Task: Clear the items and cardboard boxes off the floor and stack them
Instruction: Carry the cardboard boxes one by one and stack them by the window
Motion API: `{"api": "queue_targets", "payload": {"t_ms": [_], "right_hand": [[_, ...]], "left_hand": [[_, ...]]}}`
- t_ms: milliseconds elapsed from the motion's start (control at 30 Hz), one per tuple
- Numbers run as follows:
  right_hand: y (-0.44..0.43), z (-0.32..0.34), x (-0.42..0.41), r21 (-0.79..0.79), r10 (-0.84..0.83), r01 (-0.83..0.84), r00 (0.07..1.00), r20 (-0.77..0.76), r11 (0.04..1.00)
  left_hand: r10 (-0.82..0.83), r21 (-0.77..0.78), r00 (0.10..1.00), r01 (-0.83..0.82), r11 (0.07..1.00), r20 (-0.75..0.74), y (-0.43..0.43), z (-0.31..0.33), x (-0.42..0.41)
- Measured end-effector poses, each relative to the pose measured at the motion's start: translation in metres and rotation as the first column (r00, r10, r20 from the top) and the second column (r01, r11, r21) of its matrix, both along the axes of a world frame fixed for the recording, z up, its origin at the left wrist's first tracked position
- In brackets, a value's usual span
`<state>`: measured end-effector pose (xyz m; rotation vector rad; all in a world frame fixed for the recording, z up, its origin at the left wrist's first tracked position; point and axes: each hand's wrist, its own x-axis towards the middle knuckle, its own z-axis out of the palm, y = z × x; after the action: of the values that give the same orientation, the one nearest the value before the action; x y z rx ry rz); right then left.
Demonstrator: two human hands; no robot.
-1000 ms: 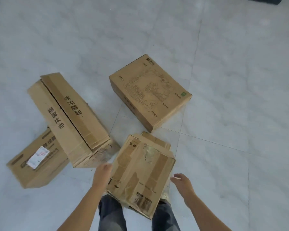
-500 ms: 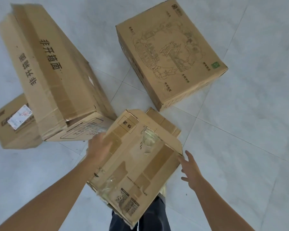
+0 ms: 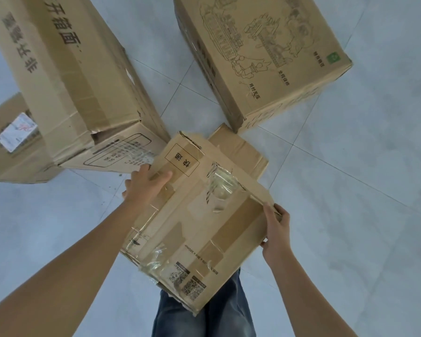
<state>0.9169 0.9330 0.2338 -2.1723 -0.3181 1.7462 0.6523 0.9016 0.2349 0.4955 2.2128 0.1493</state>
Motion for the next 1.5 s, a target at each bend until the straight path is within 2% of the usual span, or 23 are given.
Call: {"api": "queue_targets", "payload": {"t_ms": [200, 333, 467, 633, 833, 933, 1033, 1133, 1200, 1300, 1500], "right_hand": [[-0.021, 0.111, 0.031, 0.15, -0.032, 0.013, 0.992, 0.124, 0.989], [-0.012, 0.206, 0.053, 0.303, 0.049, -0.092, 0.988, 0.146, 0.949], [-0.001, 0.287, 0.061, 0.439, 0.192, -0.213, 0.977, 0.093, 0.873], [-0.001, 0.369, 0.041, 0.622, 0.371, -0.314, 0.928, 0.04, 0.717], [-0.039, 0.464, -0.038, 0.792, 0.619, -0.375, 0.785, -0.005, 0.482], [-0.086, 0.507, -0.089, 0.869, 0.734, -0.35, 0.679, -0.023, 0.351], [-0.152, 0.548, -0.143, 0.932, 0.843, -0.313, 0.538, 0.017, 0.181], [-0.236, 0.586, -0.194, 0.95, 0.938, -0.311, 0.332, 0.1, 0.009], [-0.3, 0.608, -0.224, 0.955, 0.977, -0.288, 0.168, 0.129, -0.076], [-0.404, 0.631, -0.264, 0.953, 0.984, -0.247, -0.041, 0.171, -0.176], [-0.591, 0.652, -0.328, 0.904, 0.875, -0.142, -0.351, 0.334, -0.402]], "left_hand": [[0.097, 0.149, 0.993, -0.106, 0.983, 0.065, -0.035, 0.117, 0.048], [0.074, 0.249, 0.995, -0.088, 0.965, 0.067, -0.048, 0.201, 0.073], [0.234, 0.347, 0.966, -0.257, 0.902, 0.108, -0.076, 0.268, 0.084], [0.437, 0.532, 0.885, -0.45, 0.717, 0.16, -0.118, 0.344, 0.088], [0.664, 0.733, 0.726, -0.549, 0.403, 0.178, -0.207, 0.429, 0.05], [0.753, 0.808, 0.634, -0.529, 0.258, 0.175, -0.275, 0.474, 0.028], [0.836, 0.87, 0.519, -0.479, 0.112, 0.178, -0.365, 0.514, 0.009], [0.886, 0.899, 0.402, -0.435, -0.038, 0.232, -0.472, 0.541, -0.002], [0.909, 0.91, 0.334, -0.401, -0.103, 0.251, -0.545, 0.555, 0.0], [0.941, 0.914, 0.198, -0.358, -0.19, 0.274, -0.649, 0.568, 0.01], [0.922, 0.888, -0.06, -0.251, -0.385, 0.383, -0.81, 0.565, 0.038]]}}
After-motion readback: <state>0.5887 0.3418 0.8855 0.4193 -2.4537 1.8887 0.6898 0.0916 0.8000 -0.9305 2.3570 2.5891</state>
